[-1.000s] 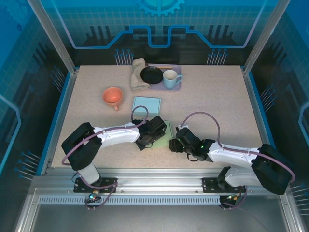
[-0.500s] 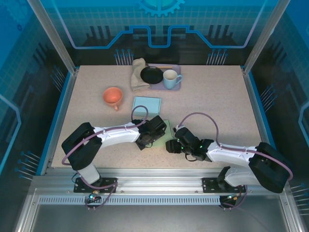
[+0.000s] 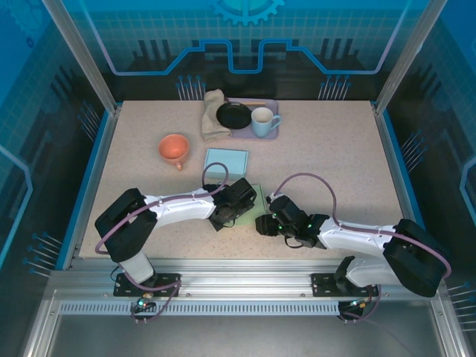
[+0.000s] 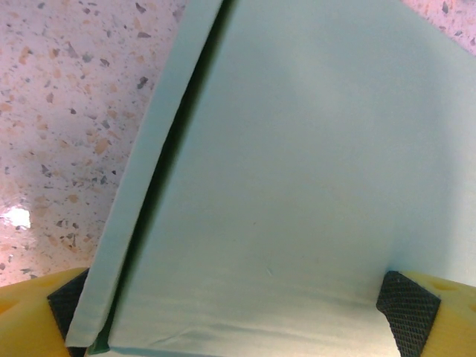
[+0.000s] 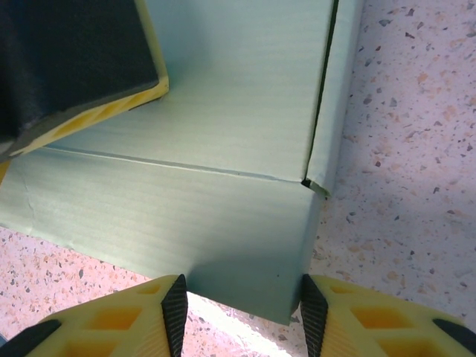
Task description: Fold the paper box
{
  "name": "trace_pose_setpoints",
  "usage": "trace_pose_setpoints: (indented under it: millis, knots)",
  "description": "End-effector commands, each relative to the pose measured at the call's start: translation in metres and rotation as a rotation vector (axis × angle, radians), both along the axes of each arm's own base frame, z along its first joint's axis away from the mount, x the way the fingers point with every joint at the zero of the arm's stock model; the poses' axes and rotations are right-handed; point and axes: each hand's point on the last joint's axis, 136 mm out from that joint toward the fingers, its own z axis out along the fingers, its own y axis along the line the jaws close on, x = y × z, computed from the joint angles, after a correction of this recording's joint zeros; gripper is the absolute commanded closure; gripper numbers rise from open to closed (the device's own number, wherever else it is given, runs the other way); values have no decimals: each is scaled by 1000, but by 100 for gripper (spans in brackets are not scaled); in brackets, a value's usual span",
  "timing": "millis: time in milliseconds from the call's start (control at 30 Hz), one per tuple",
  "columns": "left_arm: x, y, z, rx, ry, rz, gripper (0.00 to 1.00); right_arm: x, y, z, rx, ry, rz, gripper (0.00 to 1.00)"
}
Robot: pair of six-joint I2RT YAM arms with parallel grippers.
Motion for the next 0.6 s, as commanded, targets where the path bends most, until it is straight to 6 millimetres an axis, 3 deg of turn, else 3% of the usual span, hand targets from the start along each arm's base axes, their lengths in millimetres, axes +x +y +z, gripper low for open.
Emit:
trace_pose_setpoints:
  millis: [0, 567]
  knots:
    - [-10, 26, -16, 94, 39, 21, 1, 1, 7, 2, 14, -36, 21, 54]
    - [-11, 30, -25, 129, 55, 10, 1, 7, -4, -15, -35, -133, 36, 57]
